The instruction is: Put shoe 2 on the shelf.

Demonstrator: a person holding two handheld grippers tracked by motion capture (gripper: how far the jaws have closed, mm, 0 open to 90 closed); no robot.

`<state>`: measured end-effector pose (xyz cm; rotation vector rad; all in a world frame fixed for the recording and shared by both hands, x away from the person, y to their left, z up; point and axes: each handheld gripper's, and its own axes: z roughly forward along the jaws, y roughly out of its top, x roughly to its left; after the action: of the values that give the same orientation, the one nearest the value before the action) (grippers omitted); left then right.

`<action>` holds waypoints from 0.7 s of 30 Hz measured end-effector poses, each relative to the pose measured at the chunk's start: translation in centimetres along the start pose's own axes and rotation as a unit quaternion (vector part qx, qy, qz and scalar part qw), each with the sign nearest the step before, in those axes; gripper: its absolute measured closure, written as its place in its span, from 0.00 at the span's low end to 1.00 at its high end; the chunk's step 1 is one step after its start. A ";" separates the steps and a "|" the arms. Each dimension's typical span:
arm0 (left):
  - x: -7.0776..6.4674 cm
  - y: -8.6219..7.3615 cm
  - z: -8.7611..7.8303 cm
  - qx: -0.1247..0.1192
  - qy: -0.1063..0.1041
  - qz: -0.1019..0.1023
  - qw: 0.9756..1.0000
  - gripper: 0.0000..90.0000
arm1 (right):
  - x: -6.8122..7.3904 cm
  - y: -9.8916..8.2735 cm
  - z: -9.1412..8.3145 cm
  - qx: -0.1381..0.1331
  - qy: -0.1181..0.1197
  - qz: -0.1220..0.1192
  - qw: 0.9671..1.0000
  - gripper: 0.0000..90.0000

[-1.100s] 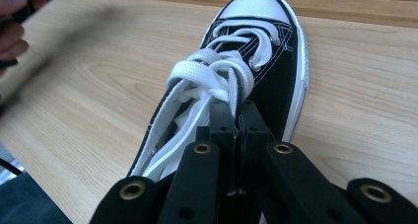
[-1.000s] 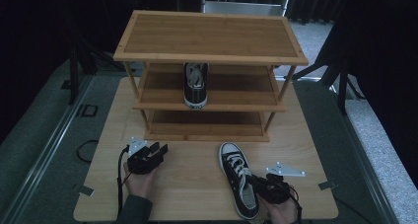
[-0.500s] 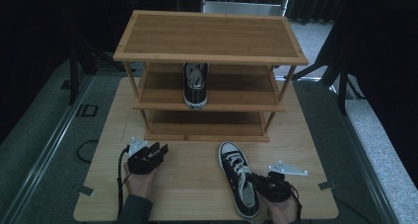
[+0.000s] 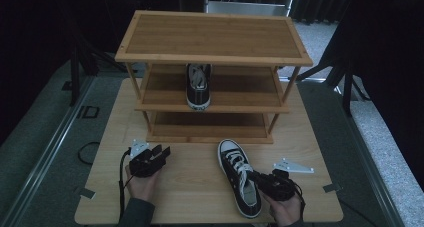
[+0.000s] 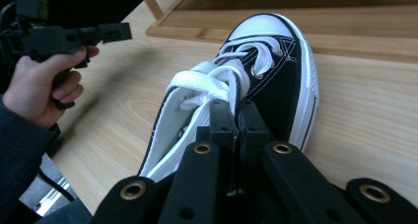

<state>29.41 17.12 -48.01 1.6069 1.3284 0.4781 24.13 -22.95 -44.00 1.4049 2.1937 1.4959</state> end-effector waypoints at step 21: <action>-0.1 -0.1 -0.1 0.000 -0.006 -0.006 1.000 0.67 | 1.8 4.1 0.3 -0.025 0.048 -0.019 0.998 0.98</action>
<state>29.30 17.05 -48.00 1.5992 1.3292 0.4601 25.82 -21.14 -40.30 1.2960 2.2083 1.6246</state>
